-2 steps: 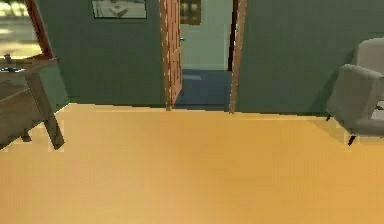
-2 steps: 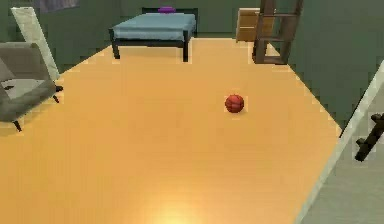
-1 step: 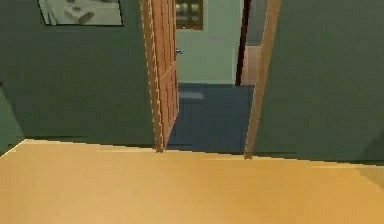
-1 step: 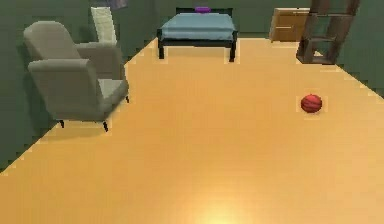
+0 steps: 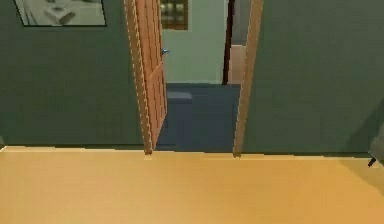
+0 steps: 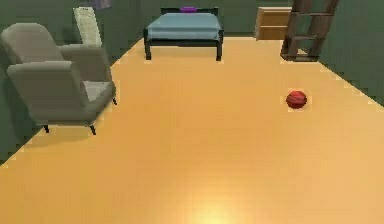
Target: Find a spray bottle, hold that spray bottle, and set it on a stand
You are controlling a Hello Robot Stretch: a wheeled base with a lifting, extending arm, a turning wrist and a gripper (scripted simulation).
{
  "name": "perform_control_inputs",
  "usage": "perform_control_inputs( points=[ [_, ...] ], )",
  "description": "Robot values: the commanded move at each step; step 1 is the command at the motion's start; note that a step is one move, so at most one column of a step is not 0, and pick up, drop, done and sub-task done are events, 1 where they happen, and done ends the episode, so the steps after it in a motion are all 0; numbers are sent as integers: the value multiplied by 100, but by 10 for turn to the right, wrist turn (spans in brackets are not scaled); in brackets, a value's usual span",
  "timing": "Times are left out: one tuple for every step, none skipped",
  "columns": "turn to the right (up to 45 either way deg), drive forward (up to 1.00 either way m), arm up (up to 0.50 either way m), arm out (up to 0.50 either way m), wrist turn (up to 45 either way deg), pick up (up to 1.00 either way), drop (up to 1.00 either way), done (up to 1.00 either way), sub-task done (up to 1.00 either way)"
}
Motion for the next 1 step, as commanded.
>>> perform_control_inputs(
  points=[
    [0,100,0,0,0,0,0,0,0]
  ],
)
